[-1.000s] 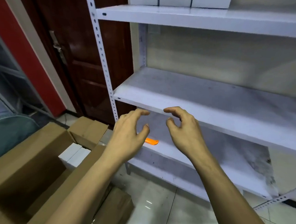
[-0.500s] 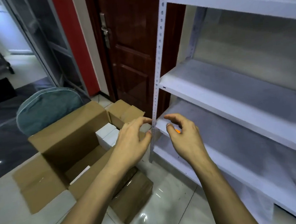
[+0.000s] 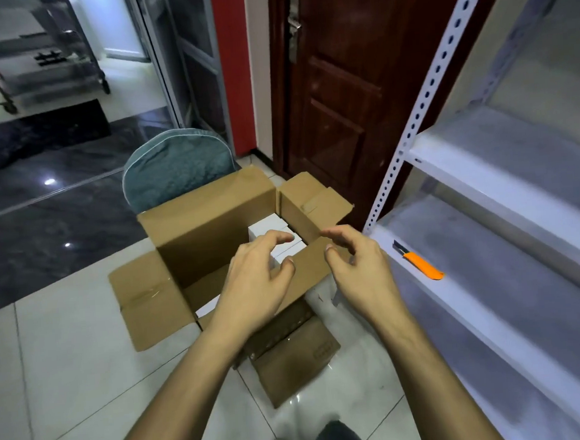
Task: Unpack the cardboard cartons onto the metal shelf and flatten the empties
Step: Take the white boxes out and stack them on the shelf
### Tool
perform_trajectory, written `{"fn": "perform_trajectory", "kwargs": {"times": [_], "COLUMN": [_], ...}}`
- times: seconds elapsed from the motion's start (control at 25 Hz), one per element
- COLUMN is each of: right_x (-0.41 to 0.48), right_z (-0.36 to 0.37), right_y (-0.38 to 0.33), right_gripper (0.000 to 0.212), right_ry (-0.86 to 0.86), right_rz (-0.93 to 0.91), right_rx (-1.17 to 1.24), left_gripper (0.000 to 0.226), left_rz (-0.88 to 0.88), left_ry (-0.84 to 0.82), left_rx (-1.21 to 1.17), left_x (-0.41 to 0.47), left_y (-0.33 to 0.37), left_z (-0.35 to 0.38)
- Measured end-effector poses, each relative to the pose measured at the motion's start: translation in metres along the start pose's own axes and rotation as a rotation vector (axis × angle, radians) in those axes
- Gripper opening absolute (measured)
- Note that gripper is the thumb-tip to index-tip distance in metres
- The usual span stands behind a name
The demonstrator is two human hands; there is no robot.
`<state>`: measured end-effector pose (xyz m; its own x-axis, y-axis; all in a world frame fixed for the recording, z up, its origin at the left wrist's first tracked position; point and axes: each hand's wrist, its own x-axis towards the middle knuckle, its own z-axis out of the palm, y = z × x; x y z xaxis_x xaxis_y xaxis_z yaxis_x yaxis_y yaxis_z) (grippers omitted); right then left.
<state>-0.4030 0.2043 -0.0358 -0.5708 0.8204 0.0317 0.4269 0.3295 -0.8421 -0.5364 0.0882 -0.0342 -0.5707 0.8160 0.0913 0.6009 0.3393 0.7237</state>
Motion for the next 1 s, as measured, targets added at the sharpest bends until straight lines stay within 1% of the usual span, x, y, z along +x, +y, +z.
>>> {"fn": "perform_trajectory", "kwargs": {"times": [0.24, 0.44, 0.72, 1.0], "right_x": [0.026, 0.067, 0.137, 0.176], "right_z": [0.027, 0.039, 0.049, 0.074], "right_y": [0.007, 0.016, 0.037, 0.07], "right_gripper": [0.031, 0.03, 0.03, 0.028], "right_ry": [-0.099, -0.173, -0.267, -0.411], "right_rz": [0.02, 0.024, 0.023, 0.049], "right_rx": [0.004, 0.02, 0.008, -0.022], "left_gripper": [0.036, 0.035, 0.033, 0.031], "left_rz": [-0.106, -0.192, -0.292, -0.473], "left_ry": [0.02, 0.06, 0.079, 0.108], "left_rx": [0.004, 0.013, 0.016, 0.018], "left_x": [0.011, 0.042, 0.093, 0.101], "left_y": [-0.03, -0.05, -0.065, -0.101], "left_z": [-0.003, 0.002, 0.03, 0.057]}}
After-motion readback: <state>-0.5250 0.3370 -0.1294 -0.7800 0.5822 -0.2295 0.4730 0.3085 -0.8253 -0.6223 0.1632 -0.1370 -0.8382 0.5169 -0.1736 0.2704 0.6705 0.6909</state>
